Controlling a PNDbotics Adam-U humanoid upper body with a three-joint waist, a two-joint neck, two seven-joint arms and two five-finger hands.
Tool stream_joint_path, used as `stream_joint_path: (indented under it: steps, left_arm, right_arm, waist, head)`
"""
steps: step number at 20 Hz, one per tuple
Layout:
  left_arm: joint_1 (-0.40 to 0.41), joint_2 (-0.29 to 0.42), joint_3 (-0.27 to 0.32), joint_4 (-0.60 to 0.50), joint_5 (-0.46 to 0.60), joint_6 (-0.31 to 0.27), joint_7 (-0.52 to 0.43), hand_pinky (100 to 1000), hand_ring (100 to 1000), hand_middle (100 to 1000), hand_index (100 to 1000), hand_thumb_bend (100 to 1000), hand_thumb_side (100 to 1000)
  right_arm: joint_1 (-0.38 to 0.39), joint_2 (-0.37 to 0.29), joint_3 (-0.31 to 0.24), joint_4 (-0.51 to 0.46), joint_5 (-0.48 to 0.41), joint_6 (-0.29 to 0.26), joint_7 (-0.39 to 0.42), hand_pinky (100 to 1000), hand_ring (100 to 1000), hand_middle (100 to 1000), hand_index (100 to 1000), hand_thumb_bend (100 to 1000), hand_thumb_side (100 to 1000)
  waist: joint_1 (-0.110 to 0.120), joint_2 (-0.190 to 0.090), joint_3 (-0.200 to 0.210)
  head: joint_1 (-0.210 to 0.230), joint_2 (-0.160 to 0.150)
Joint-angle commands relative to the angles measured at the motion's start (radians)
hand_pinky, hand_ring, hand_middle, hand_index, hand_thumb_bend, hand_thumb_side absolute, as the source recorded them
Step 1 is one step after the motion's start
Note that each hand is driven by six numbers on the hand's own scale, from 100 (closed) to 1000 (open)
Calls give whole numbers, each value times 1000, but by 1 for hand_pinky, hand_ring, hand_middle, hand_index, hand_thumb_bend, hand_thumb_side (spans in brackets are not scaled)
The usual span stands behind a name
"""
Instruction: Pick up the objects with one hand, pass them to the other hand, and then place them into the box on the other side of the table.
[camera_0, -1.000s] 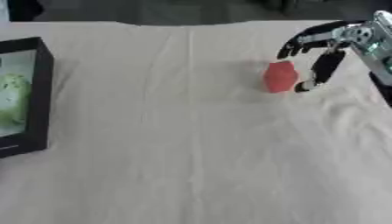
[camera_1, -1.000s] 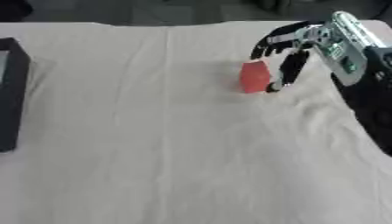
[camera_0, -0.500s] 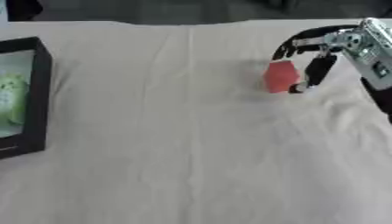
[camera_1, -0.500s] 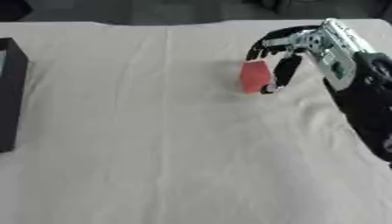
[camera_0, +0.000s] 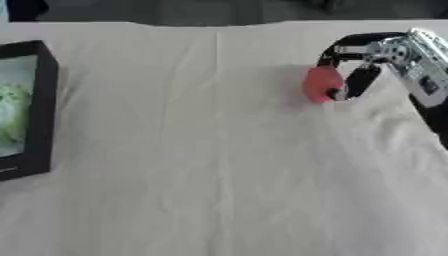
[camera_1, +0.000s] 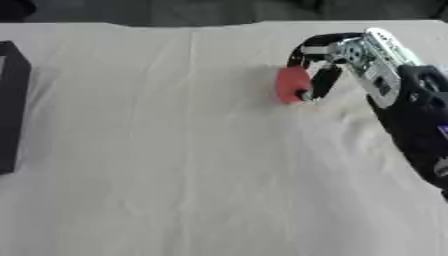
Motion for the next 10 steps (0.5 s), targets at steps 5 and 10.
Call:
stream_joint_path:
  steps: [5, 10]
  left_arm:
    - [-10, 21, 7, -19, 4, -4, 0, 692, 660, 621, 705, 351, 408]
    - [-6, 23, 8, -23, 0, -4, -1, 693, 661, 621, 705, 348, 405]
  right_arm:
    - [-19, -13, -3, -12, -27, 10, -49, 860, 745, 520, 577, 100, 100]
    - [-14, -18, -27, -77, -87, 51, -103, 823, 715, 492, 559, 100, 100]
  waist:
    - [3, -22, 2]
    - [6, -35, -3]
  head:
    - [-3, -6]
    - [3, 5]
